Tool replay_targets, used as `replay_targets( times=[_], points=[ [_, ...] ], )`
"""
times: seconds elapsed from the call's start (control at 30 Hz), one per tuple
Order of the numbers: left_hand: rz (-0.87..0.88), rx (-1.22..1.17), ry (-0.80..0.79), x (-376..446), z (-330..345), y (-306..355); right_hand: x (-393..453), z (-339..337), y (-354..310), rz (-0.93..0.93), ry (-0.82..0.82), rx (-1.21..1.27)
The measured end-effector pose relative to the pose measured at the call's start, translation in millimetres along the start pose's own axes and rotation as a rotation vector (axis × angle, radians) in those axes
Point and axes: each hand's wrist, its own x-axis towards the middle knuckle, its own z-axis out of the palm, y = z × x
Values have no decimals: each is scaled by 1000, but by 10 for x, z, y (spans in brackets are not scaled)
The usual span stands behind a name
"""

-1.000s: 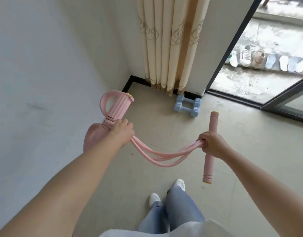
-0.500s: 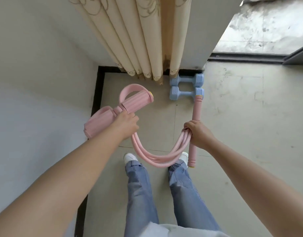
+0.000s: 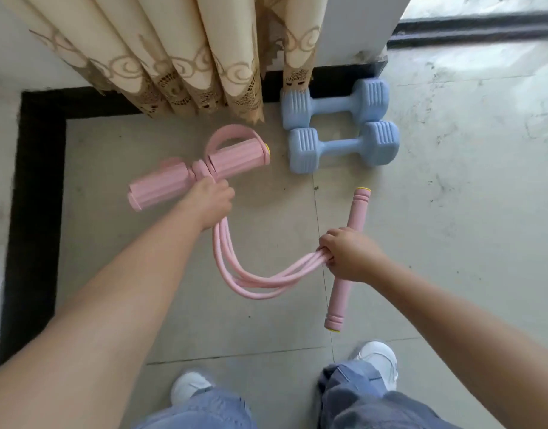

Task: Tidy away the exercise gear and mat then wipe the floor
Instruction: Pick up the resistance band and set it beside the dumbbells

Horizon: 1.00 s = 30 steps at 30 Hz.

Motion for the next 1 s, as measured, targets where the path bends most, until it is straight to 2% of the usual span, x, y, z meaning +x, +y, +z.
replay_targets(
  times=[0.13, 0.23, 0.37, 0.43, 0.53, 0.6, 0.73, 0.83, 1.0],
  points=[
    [-57, 80, 123, 582, 312, -126, 515, 243, 16, -18, 76, -104],
    [-66, 137, 195, 809, 380, -183, 642, 326, -24, 4, 105, -66],
    [-127, 61, 249, 820, 399, -200, 544, 341, 14, 99, 78, -5],
    [-225, -143, 265, 878, 360, -177, 498, 398, 86, 150, 62, 25],
    [-496, -803, 260, 997, 376, -128, 516, 508, 156, 188, 55, 78],
    [-624, -1154, 329, 1069, 475, -57, 537, 576, 175, 212, 58, 115],
    [-721, -1274, 333, 1133, 548, 64, 582, 626, 145, 250, 46, 167],
    [-693, -1283, 291, 1224, 620, 180, 642, 661, 90, 236, 70, 198],
    [-796, -1336, 358, 1338, 694, 93, 721, 778, 28, 232, 113, 233]
  ],
)
